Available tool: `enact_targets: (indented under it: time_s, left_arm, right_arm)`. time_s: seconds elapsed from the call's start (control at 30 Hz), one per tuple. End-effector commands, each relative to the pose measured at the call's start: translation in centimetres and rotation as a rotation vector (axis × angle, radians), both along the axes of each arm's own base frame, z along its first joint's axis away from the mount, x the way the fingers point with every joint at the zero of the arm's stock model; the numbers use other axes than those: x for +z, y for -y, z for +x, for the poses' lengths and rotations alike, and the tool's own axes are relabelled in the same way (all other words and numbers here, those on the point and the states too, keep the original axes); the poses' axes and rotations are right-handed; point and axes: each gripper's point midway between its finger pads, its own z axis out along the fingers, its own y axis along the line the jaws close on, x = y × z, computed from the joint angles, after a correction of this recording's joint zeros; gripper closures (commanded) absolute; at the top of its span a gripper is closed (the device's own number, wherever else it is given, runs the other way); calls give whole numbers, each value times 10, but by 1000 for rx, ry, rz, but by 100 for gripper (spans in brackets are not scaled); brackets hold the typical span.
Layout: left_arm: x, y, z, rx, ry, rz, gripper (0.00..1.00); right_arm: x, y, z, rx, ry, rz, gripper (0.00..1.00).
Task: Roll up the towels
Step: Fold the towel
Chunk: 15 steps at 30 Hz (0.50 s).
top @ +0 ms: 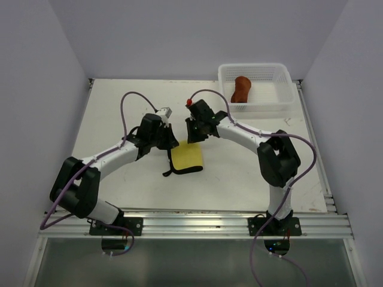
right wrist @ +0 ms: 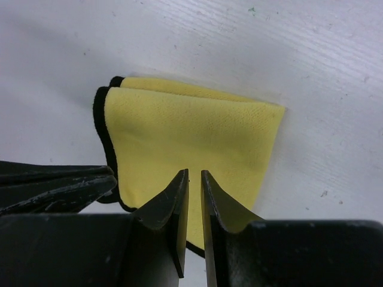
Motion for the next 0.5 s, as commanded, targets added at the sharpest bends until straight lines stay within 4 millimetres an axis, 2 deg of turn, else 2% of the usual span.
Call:
enact_targets:
  time_s: [0.0,0.13,0.47]
  left_arm:
    - [8,9,6,-55,47,-32,100]
    - [-4,10,11,-56,52,-18,100]
    - [-52,-13,27,27,-14,115,100]
  right_arm:
    - [2,-11,7,24,6,20,82]
    - [-7,-17,11,30,-8,19,82]
    - [-22,-26,22,39,-26,1,82]
